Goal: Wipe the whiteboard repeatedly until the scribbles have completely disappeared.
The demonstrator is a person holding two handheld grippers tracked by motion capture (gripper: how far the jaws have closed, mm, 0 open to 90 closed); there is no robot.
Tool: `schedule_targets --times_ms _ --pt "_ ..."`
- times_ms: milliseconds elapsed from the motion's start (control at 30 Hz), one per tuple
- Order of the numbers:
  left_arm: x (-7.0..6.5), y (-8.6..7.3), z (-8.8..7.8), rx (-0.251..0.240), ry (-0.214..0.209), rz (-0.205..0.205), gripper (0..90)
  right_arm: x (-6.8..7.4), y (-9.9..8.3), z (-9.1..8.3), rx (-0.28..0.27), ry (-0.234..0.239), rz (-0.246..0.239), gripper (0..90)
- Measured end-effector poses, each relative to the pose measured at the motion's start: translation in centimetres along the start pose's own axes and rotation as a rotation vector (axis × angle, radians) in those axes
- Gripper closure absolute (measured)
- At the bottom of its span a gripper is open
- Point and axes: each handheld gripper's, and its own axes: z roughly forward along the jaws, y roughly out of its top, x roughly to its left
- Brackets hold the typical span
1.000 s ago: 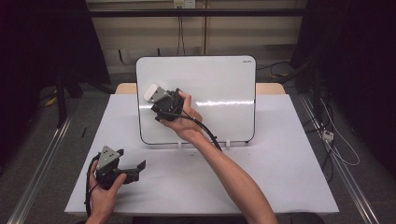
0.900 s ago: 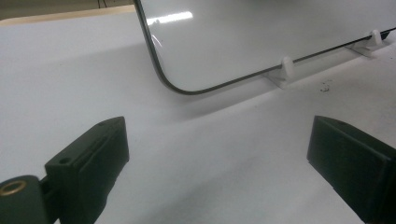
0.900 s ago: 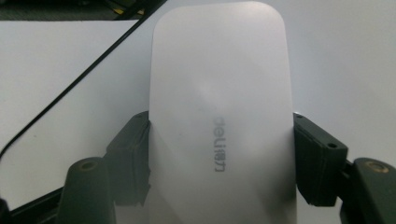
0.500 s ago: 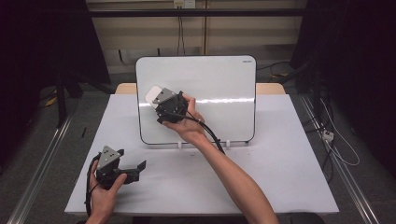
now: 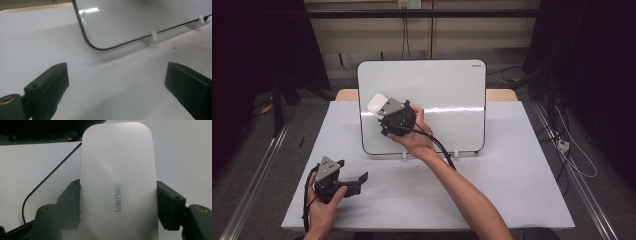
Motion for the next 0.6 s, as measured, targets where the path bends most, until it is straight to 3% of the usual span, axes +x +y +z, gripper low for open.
schedule_targets --times_ms 600 --pt "0.0 0.0 0.1 0.004 0.001 -0.005 5.6 -2.1 -2.5 -2.0 -0.011 -0.021 0.087 31.0"
